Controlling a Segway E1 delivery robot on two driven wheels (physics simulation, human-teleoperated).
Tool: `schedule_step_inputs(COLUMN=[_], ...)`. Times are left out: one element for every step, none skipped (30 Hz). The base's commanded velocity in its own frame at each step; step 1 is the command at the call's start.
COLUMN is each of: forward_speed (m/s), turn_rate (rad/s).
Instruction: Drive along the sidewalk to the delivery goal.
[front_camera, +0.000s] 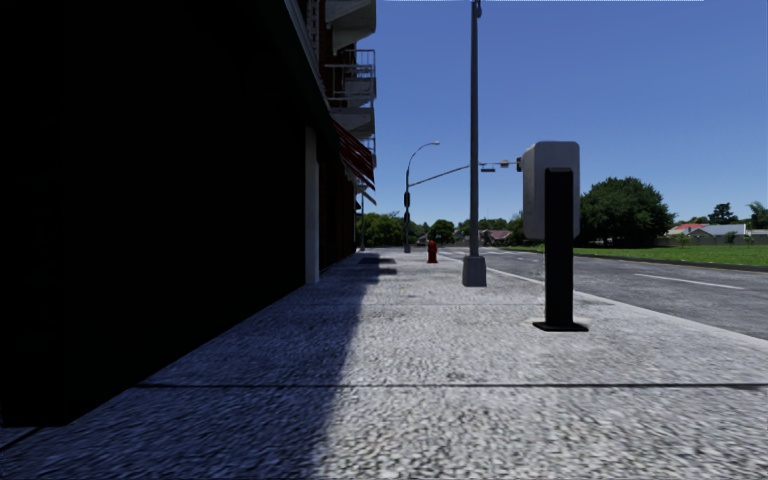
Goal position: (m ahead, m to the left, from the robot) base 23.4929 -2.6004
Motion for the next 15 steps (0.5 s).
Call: schedule_step_inputs(forward_speed=[2.0,2.0,2.0,2.0,2.0,2.0,2.0,2.0,2.0,2.0,2.0,2.0,2.0,2.0,2.0], turn_rate=[0.0,0.0,0.0,0.0,0.0,0.0,0.0,0.0,0.0,0.0,0.0,0.0,0.0,0.0,0.0])
